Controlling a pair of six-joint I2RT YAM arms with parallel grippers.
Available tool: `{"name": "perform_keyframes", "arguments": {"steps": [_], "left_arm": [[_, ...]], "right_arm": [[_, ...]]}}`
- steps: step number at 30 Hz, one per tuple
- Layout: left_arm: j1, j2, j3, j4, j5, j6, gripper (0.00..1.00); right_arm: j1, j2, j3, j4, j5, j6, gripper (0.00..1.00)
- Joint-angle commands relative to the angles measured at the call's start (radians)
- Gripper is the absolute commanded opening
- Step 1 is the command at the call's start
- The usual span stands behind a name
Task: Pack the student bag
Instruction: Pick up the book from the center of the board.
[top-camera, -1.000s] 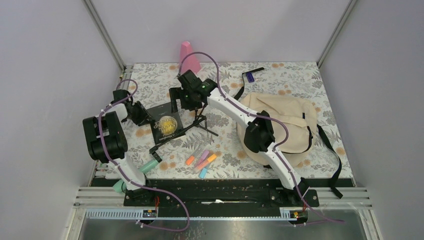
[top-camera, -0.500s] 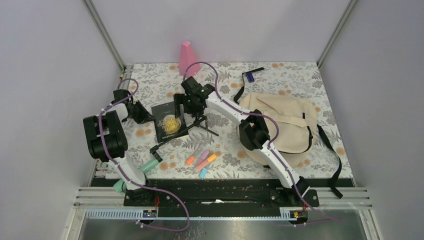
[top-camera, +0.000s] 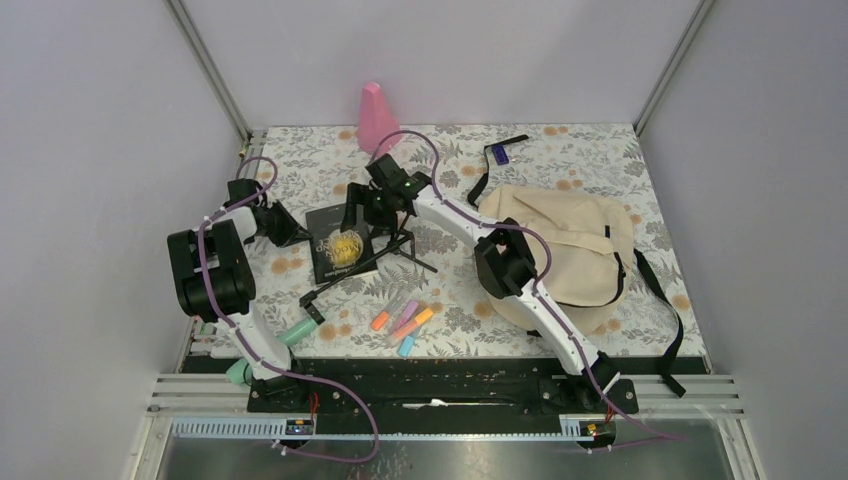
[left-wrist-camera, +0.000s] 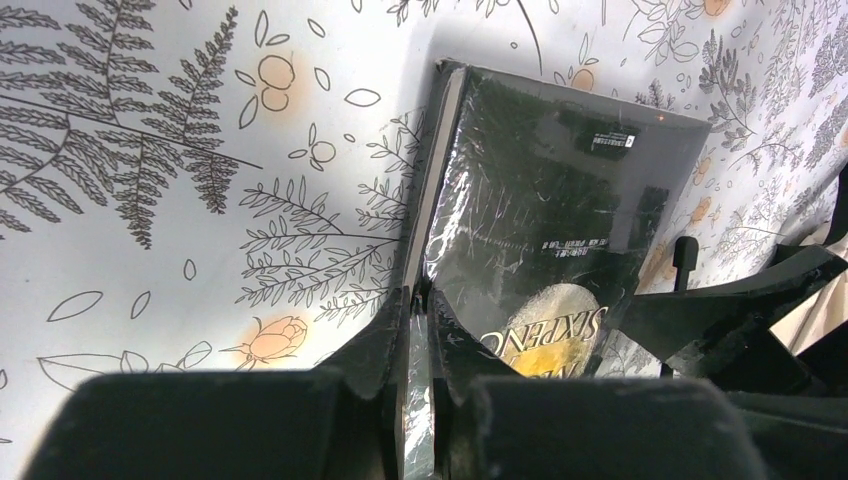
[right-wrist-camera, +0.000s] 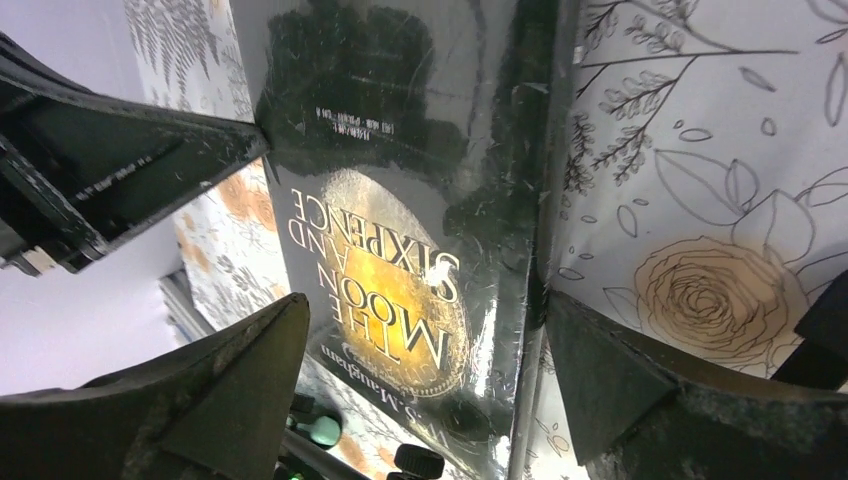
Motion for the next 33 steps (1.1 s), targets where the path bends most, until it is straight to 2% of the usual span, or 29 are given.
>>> {"name": "perform_keyframes", "arguments": {"steps": [1, 7, 12, 20, 23, 29, 33], "left_arm": [[-0.023, 0.035, -0.001, -0.004, 0.018, -0.006, 0.00], [-0.024, 0.012, 0.005, -0.006, 0.018, 0.014, 0.00], [-0.024, 0.008, 0.005, 0.018, 0.078, 0.012, 0.00], [-0.025, 0.009, 0.010, 0.041, 0.161, 0.005, 0.00], [-0.024, 0.005, 0.004, 0.051, 0.194, -0.003, 0.00], [-0.025, -0.002, -0.006, 0.082, 0.242, -0.016, 0.00], [-0.024, 0.003, -0.008, 0.100, 0.272, -0.027, 0.00]], "right_arm": [[0.003, 0.009, -0.009, 0.200, -0.149, 0.141, 0.92], [0.001, -0.084, -0.108, 0.388, -0.185, 0.213, 0.90], [0.002, -0.116, -0.172, 0.561, -0.243, 0.288, 0.84], [0.002, -0.124, -0.245, 0.785, -0.292, 0.332, 0.65], [0.001, -0.128, -0.255, 0.806, -0.298, 0.309, 0.59], [0.002, -0.106, -0.209, 0.677, -0.273, 0.187, 0.56], [0.002, -0.085, -0.203, 0.679, -0.297, 0.169, 0.50]]}}
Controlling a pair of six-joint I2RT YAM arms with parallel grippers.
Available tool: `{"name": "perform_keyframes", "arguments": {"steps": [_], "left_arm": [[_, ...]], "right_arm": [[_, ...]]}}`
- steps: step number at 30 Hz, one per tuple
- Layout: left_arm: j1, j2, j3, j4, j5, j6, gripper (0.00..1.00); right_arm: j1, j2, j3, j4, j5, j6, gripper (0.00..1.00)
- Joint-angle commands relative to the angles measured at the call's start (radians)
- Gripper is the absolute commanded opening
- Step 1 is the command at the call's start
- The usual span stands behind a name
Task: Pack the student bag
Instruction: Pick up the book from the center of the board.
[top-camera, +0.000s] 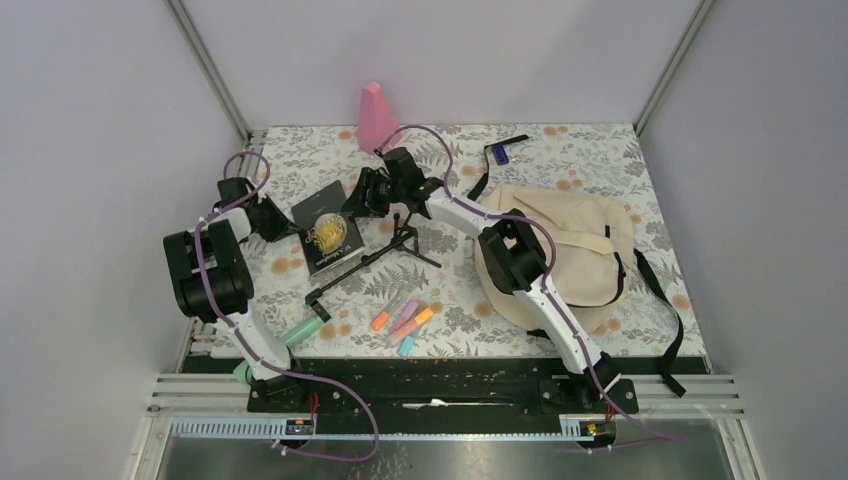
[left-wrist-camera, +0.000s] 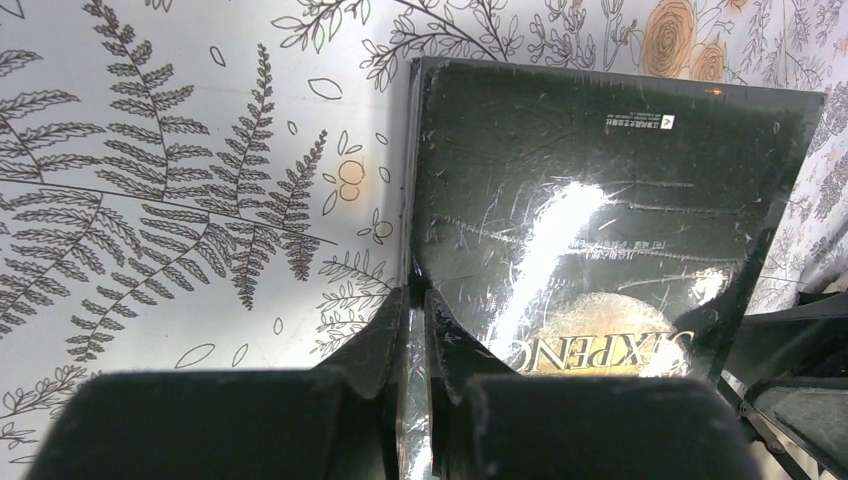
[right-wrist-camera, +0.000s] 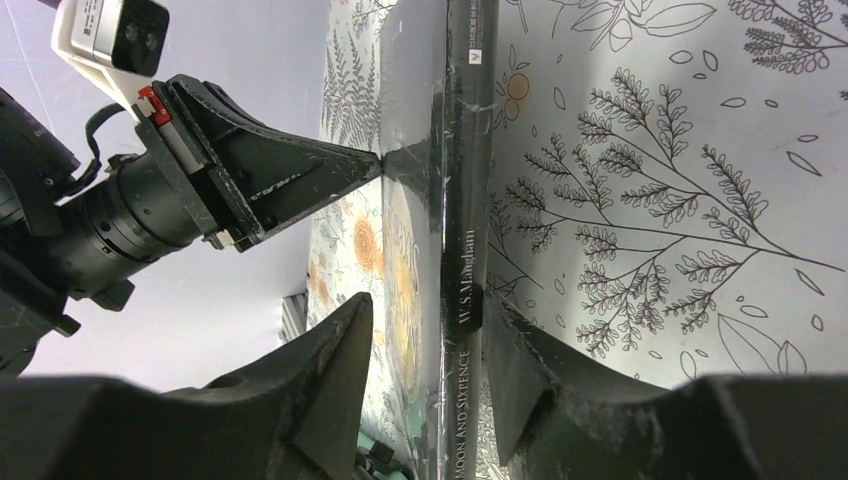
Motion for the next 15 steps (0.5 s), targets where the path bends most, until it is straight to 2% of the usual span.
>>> {"name": "perform_keyframes", "arguments": {"steps": [1, 5, 10, 15], "left_arm": [[-0.063, 0.001, -0.010, 0.001, 0.309, -0.063, 0.00], [-0.062, -0.001, -0.014, 0.013, 0.326, -0.067, 0.00], [-0.062, -0.002, -0.016, 0.024, 0.334, -0.069, 0.00], [-0.062, -0.001, -0.011, 0.023, 0.338, -0.067, 0.00]], "right_arm": [[0.064, -0.016, 0.059, 0.125, -0.136, -0.018, 0.49], [0.063, 0.000, 0.086, 0.119, -0.164, -0.045, 0.43], [0.063, 0.012, 0.129, 0.067, -0.179, -0.089, 0.30], [0.063, -0.028, 0.088, 0.050, -0.143, -0.129, 0.03]]}}
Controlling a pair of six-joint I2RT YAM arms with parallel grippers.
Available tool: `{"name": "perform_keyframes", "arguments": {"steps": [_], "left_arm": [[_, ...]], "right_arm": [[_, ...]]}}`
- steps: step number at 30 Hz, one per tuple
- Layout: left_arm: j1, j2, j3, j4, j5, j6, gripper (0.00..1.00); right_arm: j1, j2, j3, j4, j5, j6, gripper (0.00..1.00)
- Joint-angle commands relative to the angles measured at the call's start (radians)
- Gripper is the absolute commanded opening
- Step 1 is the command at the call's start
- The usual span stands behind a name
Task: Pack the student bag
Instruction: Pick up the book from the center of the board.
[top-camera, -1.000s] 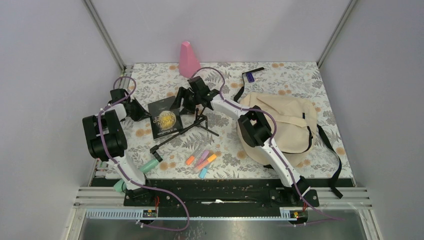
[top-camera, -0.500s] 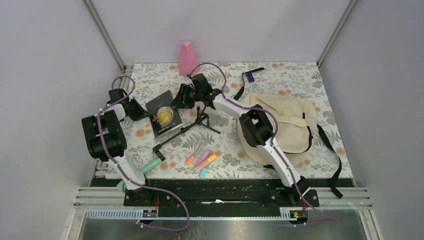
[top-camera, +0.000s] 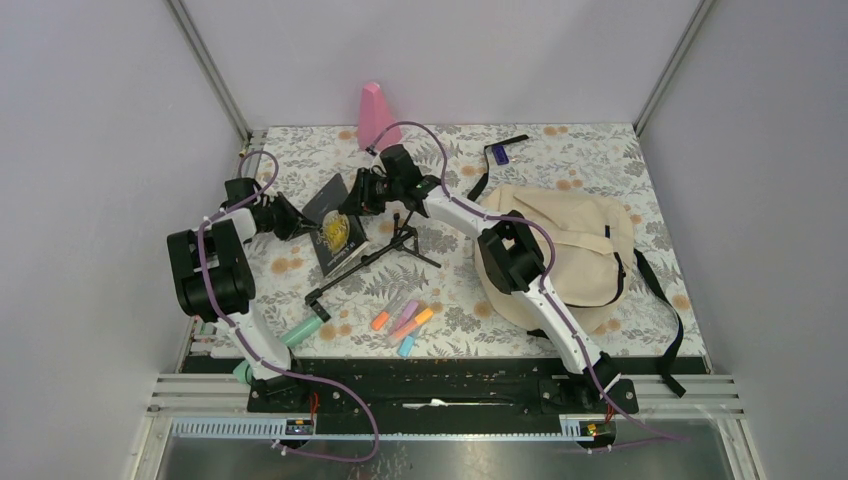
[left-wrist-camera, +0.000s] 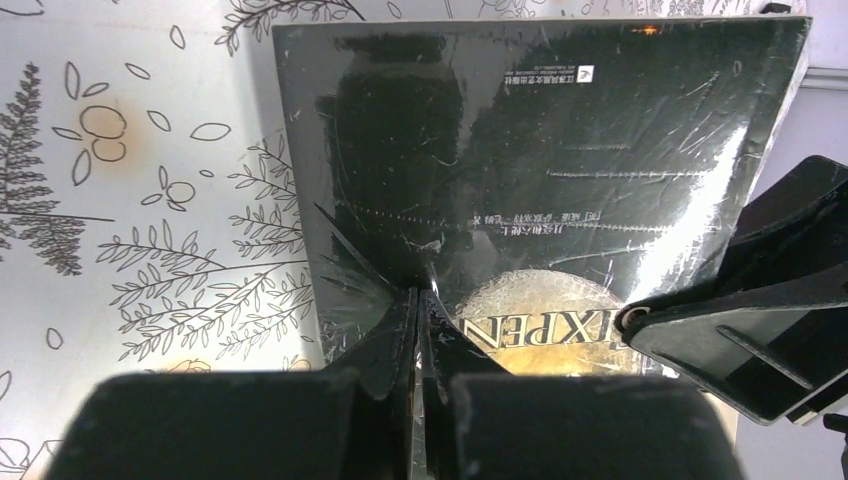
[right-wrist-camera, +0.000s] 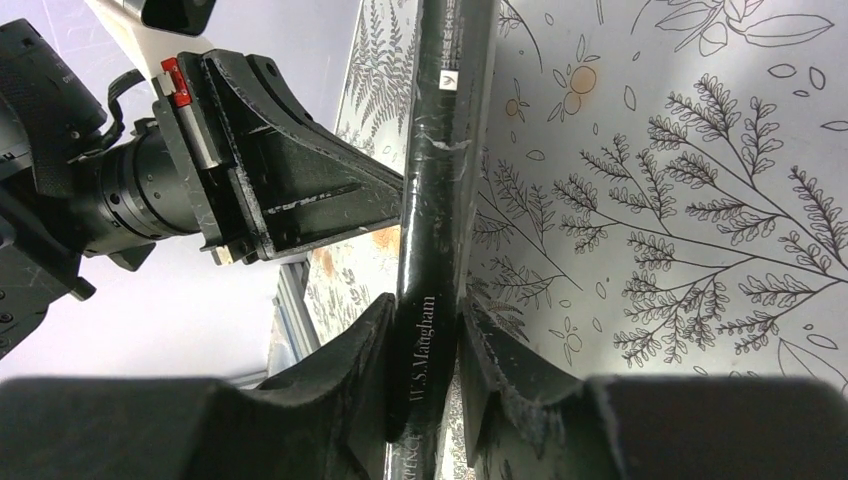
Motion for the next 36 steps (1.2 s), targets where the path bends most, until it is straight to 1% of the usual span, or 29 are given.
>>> {"name": "perform_keyframes", "arguments": {"steps": [1, 3, 5, 8, 10, 12, 14, 15, 17, 20, 21, 25, 27, 30, 33, 34, 36], "left_arm": [[-0.033, -0.005, 0.004, 0.009, 0.107, -0.018, 0.00], [-0.033, -0.009, 0.007, 0.010, 0.108, -0.018, 0.02], [-0.033, -0.016, 0.010, 0.009, 0.107, -0.015, 0.10], [-0.034, -0.050, 0.013, 0.010, 0.098, 0.001, 0.40], [-0.033, -0.094, 0.006, 0.009, 0.068, 0.022, 0.59], [-0.033, -0.164, -0.006, 0.016, 0.032, 0.039, 0.71], [-0.033, -0.234, -0.030, 0.042, 0.010, 0.042, 0.81], [-0.033, -0.272, -0.045, 0.058, 0.005, 0.040, 0.85], [-0.033, -0.345, -0.071, 0.089, 0.007, 0.038, 0.88], [-0.033, -0.465, -0.109, 0.109, 0.008, 0.042, 0.90], [-0.033, -0.509, -0.124, 0.115, 0.009, 0.039, 0.91], [-0.031, -0.686, -0.182, 0.167, 0.024, -0.031, 0.99], [-0.032, -0.745, -0.181, 0.198, 0.081, -0.100, 0.99], [-0.032, -0.770, -0.157, 0.264, 0.209, -0.198, 0.99], [-0.034, -0.800, -0.155, 0.332, 0.320, -0.282, 0.99], [-0.037, -0.816, -0.163, 0.360, 0.335, -0.314, 0.99], [-0.057, -0.852, -0.196, 0.470, 0.361, -0.397, 0.99]], "right_arm": [[0.056, -0.056, 0.021, 0.056, -0.057, -0.065, 0.00], [0.057, -0.079, 0.007, 0.017, -0.020, -0.094, 0.00], [0.057, -0.116, -0.018, -0.011, 0.023, -0.124, 0.00], [0.057, -0.188, -0.075, -0.022, 0.079, -0.160, 0.00], [0.057, -0.248, -0.135, 0.004, 0.111, -0.178, 0.00], [0.057, -0.314, -0.180, 0.022, 0.155, -0.190, 0.00], [0.056, -0.372, -0.211, 0.033, 0.195, -0.201, 0.00], [0.055, -0.397, -0.223, 0.032, 0.216, -0.206, 0.00], [0.055, -0.445, -0.243, 0.032, 0.246, -0.211, 0.00], [0.054, -0.523, -0.294, 0.033, 0.291, -0.215, 0.00], [0.052, -0.551, -0.313, 0.066, 0.305, -0.218, 0.00], [0.041, -0.679, -0.427, 0.128, 0.337, -0.205, 0.00], [0.029, -0.756, -0.509, 0.192, 0.339, -0.184, 0.00], [0.007, -0.894, -0.638, 0.258, 0.338, -0.175, 0.00], [-0.025, -1.041, -0.746, 0.287, 0.334, -0.180, 0.00], [-0.034, -1.097, -0.784, 0.301, 0.330, -0.175, 0.00], [-0.053, -1.199, -0.865, 0.334, 0.313, -0.150, 0.00]]}}
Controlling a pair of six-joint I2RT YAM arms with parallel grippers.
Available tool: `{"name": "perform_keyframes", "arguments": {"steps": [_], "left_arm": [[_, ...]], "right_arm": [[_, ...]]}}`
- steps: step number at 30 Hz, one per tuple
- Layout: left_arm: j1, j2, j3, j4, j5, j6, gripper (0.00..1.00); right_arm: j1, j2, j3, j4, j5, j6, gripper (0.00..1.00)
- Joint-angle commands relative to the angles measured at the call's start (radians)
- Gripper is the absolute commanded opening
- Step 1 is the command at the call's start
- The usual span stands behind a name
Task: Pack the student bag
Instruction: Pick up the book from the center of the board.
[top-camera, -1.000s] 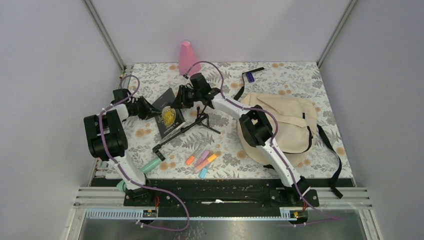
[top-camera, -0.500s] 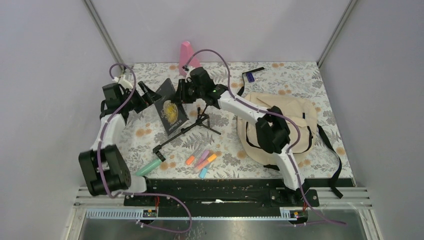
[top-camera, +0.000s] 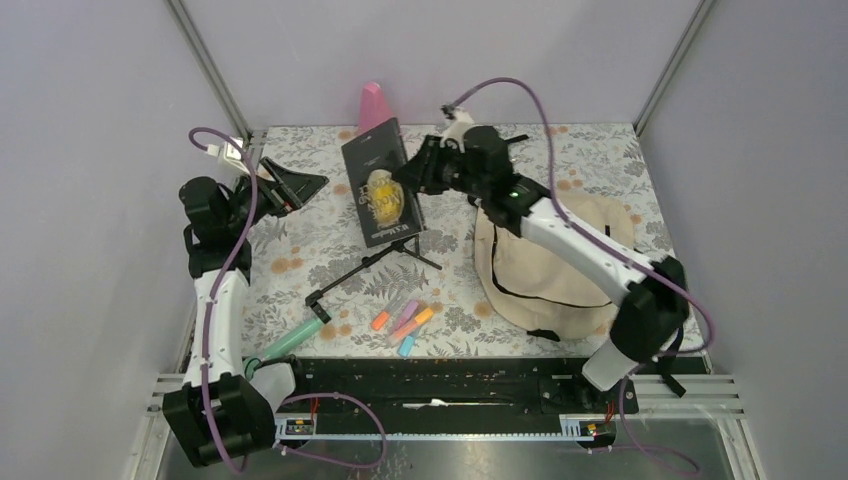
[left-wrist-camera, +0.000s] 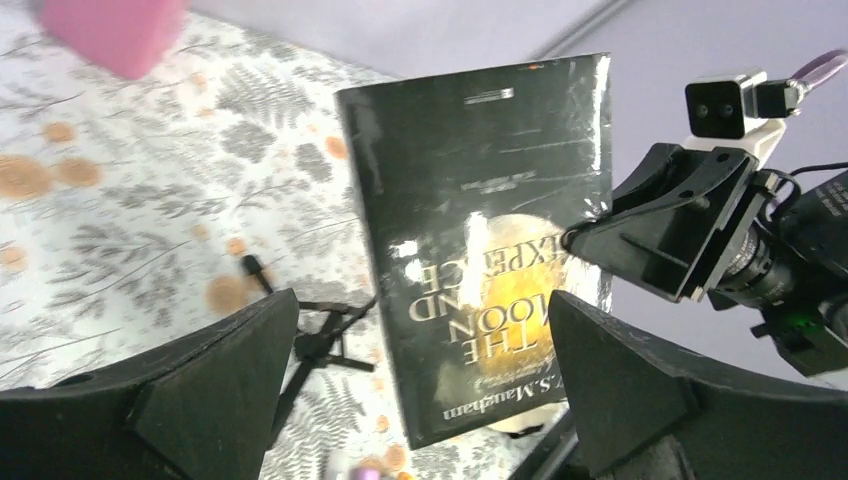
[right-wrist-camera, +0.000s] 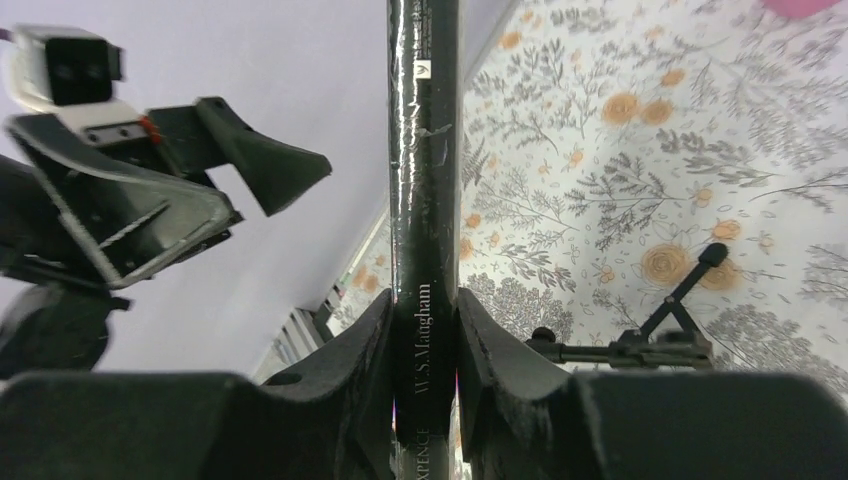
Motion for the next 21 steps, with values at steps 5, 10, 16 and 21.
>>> {"name": "perform_keyframes", "arguments": {"steps": [5, 10, 16, 21], "left_arm": [[-0.171, -0.100, -0.032, 0.382, 0.118, -0.295, 0.99], [-0.253, -0.084, -0.032, 0.497, 0.096, -0.400, 0.99], [-0.391, -0.029, -0.002, 0.805, 0.152, -0.580, 0.99], [-0.487, 0.023, 0.001, 1.016, 0.154, -0.718, 0.99]], "right_arm": [[-0.049, -0.461, -0.205, 0.279, -0.054, 0.092, 0.00], [-0.052, -0.584, -0.266, 0.303, -0.094, 0.149, 0.00], [-0.052, -0.636, -0.285, 0.309, -0.123, 0.168, 0.00], [-0.052, -0.648, -0.289, 0.287, -0.121, 0.159, 0.00]]}}
